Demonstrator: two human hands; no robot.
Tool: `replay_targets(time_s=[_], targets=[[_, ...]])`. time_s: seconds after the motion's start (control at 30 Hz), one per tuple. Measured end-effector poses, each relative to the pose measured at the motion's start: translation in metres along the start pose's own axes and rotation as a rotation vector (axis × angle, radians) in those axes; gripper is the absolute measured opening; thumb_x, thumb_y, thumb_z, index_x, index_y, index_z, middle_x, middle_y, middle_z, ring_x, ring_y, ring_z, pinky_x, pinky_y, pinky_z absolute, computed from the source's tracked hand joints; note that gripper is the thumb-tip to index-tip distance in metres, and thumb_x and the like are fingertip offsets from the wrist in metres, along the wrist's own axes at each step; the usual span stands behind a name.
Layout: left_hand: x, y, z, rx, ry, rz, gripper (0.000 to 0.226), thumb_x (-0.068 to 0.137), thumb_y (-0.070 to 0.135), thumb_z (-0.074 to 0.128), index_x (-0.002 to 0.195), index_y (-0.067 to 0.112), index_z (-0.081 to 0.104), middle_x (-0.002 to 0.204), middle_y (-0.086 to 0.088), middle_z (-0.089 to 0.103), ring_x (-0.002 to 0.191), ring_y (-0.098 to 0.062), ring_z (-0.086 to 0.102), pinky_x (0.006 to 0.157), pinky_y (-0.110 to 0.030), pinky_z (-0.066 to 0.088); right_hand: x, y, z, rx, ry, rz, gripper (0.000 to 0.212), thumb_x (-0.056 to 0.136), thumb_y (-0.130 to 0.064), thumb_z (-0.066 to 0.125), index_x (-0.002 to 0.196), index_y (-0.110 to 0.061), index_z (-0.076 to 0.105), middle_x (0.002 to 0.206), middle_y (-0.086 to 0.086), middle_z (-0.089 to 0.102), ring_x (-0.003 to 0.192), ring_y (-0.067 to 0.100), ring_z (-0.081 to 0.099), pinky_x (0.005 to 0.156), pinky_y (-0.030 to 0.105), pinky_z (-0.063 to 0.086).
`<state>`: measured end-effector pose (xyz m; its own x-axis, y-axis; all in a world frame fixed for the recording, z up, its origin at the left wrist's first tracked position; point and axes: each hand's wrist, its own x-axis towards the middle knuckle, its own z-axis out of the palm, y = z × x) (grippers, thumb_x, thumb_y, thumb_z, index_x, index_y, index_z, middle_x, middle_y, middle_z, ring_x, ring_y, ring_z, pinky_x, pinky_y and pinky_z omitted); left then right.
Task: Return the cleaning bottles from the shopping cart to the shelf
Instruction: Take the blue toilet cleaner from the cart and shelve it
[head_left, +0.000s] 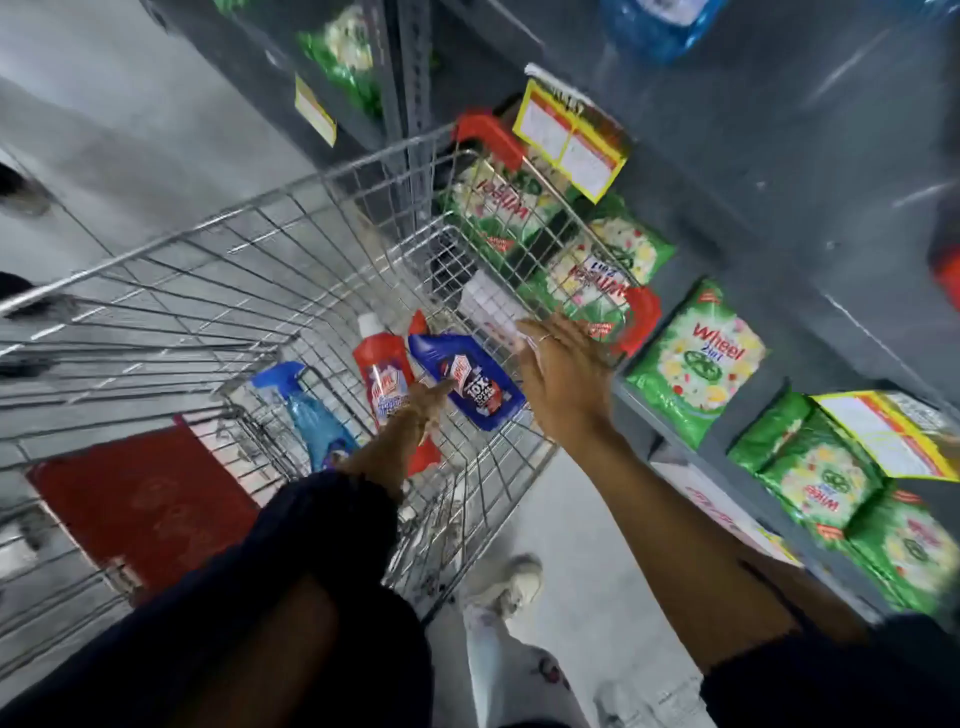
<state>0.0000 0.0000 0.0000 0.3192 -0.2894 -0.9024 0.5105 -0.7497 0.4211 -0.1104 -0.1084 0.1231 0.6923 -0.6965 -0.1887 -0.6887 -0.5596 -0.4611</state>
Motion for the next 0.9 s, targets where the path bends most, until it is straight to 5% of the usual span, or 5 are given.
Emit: replay_targets(time_s=[0.17, 0.4, 0.57, 0.8, 0.9], targets=[[-0.005, -0.004, 0.025, -0.082, 0.009, 0.003, 0.039, 0.082, 0.050, 0.061, 0.094, 0.012, 0.058, 0.073, 0.003, 0.061, 0.062, -0.002, 0.066, 0.063, -0.012, 0.052, 0.001, 0.002, 0.005, -0.013, 0.065, -0.007, 0.035, 0.095, -0.028, 0.040, 0.117, -0.018, 0.065, 0.123, 0.003, 0.068, 0.128, 0.025, 0.049, 0.105, 0.040, 0.036], [0.059, 0.016, 0.029, -0.272, 0.217, 0.027, 0.101, 0.030, 0.055, 0.082, 0.111, -0.001, 0.056, 0.106, -0.016, 0.071, 0.093, -0.034, 0.069, 0.073, -0.043, 0.056, 0.021, -0.010, 0.006, 0.092, 0.186, -0.019, 0.026, 0.091, -0.019, 0.050, 0.107, -0.018, 0.070, 0.104, 0.002, 0.073, 0.109, 0.022, 0.058, 0.086, 0.033, 0.041], [-0.057, 0.053, 0.030, -0.233, 0.235, 0.183, 0.032, 0.079, 0.020, 0.071, 0.101, 0.008, 0.052, 0.100, -0.010, 0.069, 0.078, -0.015, 0.068, 0.061, -0.023, 0.049, 0.005, -0.006, -0.021, 0.180, 0.214, -0.075, 0.026, 0.091, -0.021, 0.048, 0.109, -0.021, 0.067, 0.109, -0.001, 0.071, 0.110, 0.018, 0.055, 0.087, 0.030, 0.036], [-0.114, 0.048, -0.007, -0.181, 0.173, 0.412, 0.056, 0.068, 0.007, 0.081, 0.117, 0.002, 0.053, 0.096, -0.009, 0.070, 0.061, -0.008, 0.069, 0.049, -0.021, 0.056, -0.009, 0.019, -0.026, 0.592, 0.103, 0.235, 0.032, 0.096, -0.027, 0.048, 0.116, -0.006, 0.061, 0.105, 0.004, 0.068, 0.091, 0.016, 0.063, 0.062, 0.004, 0.045], [-0.180, 0.058, -0.018, -0.164, 0.128, 0.574, 0.042, 0.070, 0.005, 0.078, 0.106, 0.012, 0.059, 0.086, -0.004, 0.073, 0.062, -0.009, 0.072, 0.053, -0.022, 0.057, -0.023, 0.014, -0.068, 0.916, -0.164, 0.261, 0.034, 0.089, -0.044, 0.053, 0.108, -0.017, 0.061, 0.107, -0.001, 0.064, 0.104, 0.020, 0.060, 0.089, 0.033, 0.053]])
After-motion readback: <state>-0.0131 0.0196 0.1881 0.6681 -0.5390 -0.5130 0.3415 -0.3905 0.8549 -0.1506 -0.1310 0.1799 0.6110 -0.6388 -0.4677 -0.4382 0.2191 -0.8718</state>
